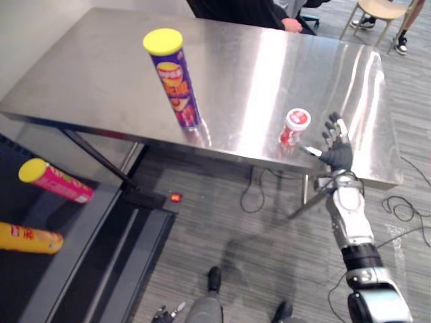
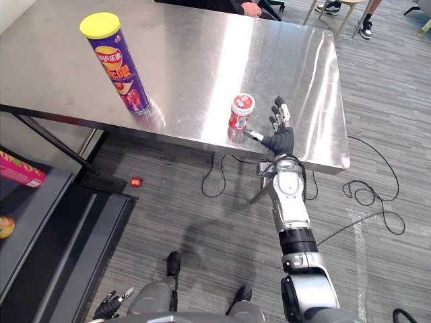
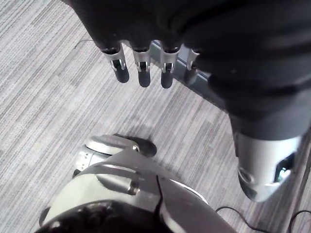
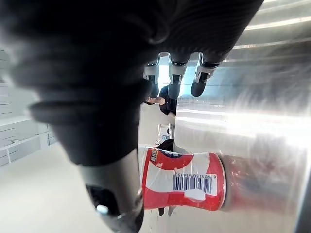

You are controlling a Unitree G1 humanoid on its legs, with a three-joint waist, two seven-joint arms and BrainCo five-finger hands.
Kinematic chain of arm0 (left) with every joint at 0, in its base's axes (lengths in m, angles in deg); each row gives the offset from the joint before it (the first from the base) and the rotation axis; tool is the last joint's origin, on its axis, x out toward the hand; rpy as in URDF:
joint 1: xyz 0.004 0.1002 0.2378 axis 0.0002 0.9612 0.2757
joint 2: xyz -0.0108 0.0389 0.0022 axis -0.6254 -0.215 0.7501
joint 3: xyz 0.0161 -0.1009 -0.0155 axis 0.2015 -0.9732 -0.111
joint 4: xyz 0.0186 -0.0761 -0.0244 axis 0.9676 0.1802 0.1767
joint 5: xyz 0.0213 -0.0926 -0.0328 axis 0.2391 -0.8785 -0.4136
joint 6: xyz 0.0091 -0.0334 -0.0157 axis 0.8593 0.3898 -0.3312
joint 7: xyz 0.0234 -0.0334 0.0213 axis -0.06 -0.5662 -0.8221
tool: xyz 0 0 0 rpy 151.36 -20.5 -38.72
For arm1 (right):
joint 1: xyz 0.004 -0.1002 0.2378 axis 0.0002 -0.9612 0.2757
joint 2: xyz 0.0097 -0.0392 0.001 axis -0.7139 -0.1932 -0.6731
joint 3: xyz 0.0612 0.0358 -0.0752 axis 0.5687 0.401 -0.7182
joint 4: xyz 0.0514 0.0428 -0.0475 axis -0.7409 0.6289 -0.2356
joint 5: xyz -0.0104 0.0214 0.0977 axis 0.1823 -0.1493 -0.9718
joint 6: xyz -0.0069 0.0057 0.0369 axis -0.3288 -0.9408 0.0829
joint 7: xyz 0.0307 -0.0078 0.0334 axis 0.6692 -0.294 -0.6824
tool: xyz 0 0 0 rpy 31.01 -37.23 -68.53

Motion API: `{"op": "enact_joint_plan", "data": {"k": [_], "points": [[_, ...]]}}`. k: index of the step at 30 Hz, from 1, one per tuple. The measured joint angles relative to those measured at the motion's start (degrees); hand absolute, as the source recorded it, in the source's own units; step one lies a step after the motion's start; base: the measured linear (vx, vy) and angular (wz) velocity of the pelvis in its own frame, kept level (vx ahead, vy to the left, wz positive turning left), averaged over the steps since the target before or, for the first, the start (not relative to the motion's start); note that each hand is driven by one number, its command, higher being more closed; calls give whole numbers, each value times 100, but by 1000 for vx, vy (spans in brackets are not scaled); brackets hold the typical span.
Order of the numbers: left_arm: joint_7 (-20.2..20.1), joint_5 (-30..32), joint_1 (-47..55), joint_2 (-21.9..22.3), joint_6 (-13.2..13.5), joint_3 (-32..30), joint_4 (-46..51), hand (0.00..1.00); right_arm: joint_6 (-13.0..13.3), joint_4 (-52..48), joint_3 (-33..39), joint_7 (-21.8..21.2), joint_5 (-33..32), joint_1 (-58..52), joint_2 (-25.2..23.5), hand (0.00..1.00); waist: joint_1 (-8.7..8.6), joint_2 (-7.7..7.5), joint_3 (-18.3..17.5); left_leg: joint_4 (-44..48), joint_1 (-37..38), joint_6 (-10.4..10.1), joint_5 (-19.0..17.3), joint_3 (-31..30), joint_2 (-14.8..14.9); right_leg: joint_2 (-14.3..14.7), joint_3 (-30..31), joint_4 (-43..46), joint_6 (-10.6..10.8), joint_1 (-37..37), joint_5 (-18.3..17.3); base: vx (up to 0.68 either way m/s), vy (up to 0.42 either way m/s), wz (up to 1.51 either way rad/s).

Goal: Put the gum and the chips on the shelf.

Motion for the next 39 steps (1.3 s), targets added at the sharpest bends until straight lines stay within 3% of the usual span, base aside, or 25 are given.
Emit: {"op": "enact_joint_plan", "data": {"k": [6, 24, 25, 39], "points": [[4, 7, -35, 6, -29, 0, 53, 0, -7, 176, -16, 2, 2, 202, 0, 0, 99, -8, 40, 1, -75, 1, 51, -12, -5, 9, -5, -61, 1, -34, 0, 0, 0, 0], [11, 9, -94, -11, -67, 6, 160, 0, -137, 672, -107, 168, 6, 950, -166, 0, 135, -39, 283, -1, -95, 9, 86, -17, -7, 14, -5, -90, 3, -39, -2, 0, 0, 0], [14, 9, -94, -11, -67, 7, 160, 0, -167, 683, -105, 184, 6, 1004, -166, 100, 141, -38, 284, -1, -96, 8, 86, -16, -7, 14, -6, -90, 3, -40, -2, 0, 0, 0], [67, 9, -201, -31, -70, 123, 280, 0, -245, 1130, -111, 268, 108, 1977, -141, 100, 264, -41, 392, 34, -208, -54, 197, -18, 125, 118, 76, -27, 0, -174, 0, -4, -2, 0]]}}
